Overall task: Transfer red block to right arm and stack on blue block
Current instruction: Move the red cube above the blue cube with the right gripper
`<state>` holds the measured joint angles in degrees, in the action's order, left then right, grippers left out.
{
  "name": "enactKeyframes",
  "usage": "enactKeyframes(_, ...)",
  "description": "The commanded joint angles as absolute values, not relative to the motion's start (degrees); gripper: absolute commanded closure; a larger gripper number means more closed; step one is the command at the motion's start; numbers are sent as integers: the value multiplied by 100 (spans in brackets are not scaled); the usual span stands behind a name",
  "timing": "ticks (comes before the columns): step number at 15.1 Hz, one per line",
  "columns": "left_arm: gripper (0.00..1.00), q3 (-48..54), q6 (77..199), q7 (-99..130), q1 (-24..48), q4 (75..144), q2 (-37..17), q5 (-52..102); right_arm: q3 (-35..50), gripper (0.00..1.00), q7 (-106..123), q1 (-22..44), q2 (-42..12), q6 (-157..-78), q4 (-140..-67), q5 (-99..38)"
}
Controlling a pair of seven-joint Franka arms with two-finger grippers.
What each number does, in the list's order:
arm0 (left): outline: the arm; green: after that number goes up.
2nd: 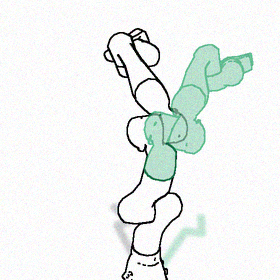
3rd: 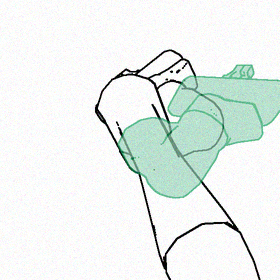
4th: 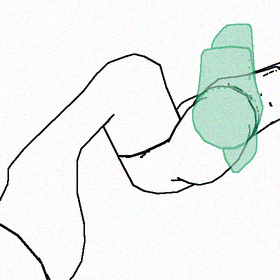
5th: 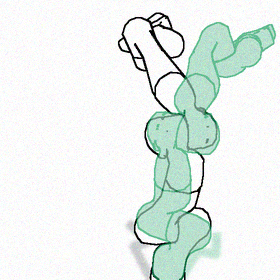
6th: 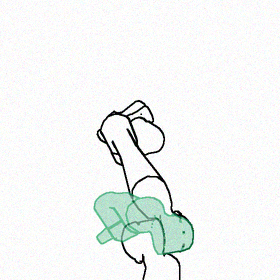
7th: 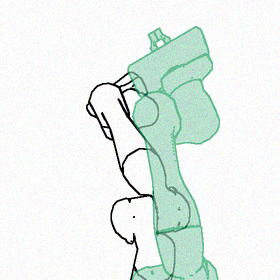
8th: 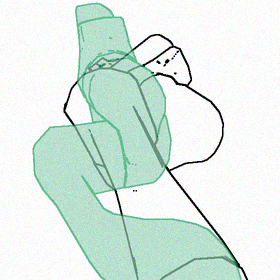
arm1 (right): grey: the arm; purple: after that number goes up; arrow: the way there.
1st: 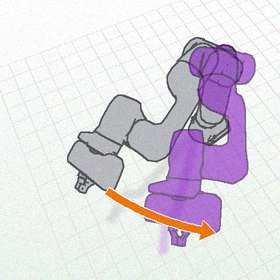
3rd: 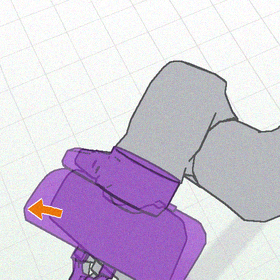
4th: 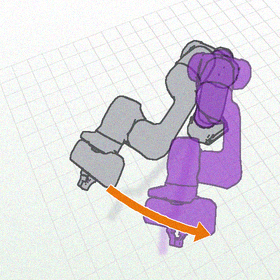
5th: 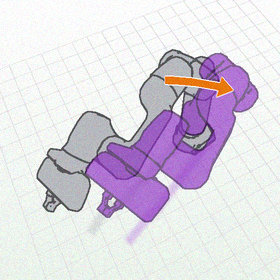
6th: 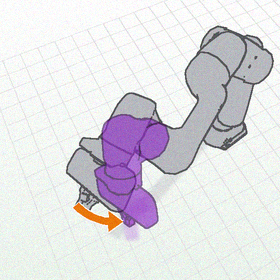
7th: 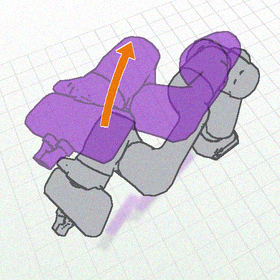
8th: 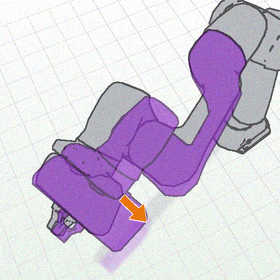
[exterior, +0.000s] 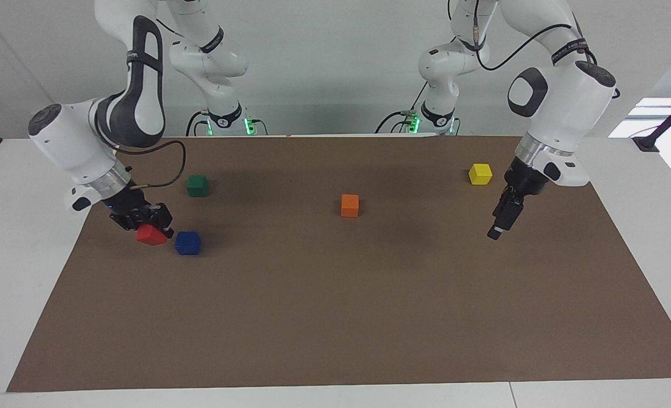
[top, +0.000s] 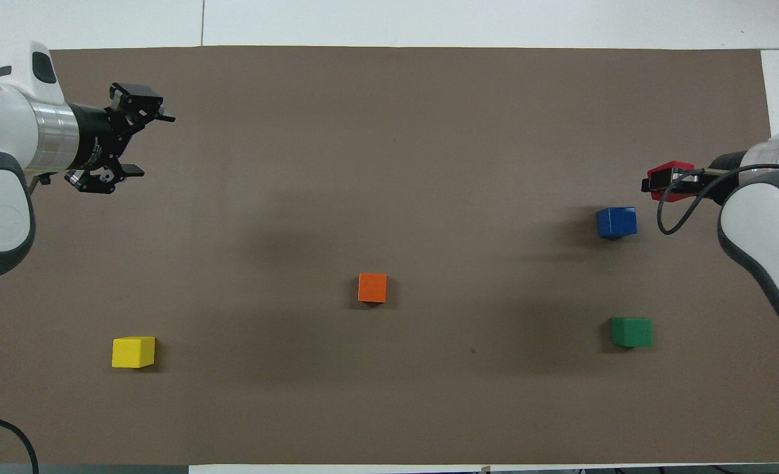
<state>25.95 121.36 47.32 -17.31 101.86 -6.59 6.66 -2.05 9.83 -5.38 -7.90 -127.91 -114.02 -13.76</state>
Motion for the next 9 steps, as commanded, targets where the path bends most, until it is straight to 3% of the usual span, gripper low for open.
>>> enactKeyframes(1, 0, 2646, 11218, 3153, -1863, 10011, -633, 72, -184, 100, 800, -265, -879, -12902, -11311, -749)
enactKeyframes(5, 0, 2628, 10355, 1882, -1960, 10072, -124, -53, -176, 100, 817, -27, -888, -13034, -11522, -369)
enactKeyframes(9, 0, 2619, 9766, 1443, -1864, 10011, 35, -62, -176, 100, 686, -79, -984, -13235, -11662, -316)
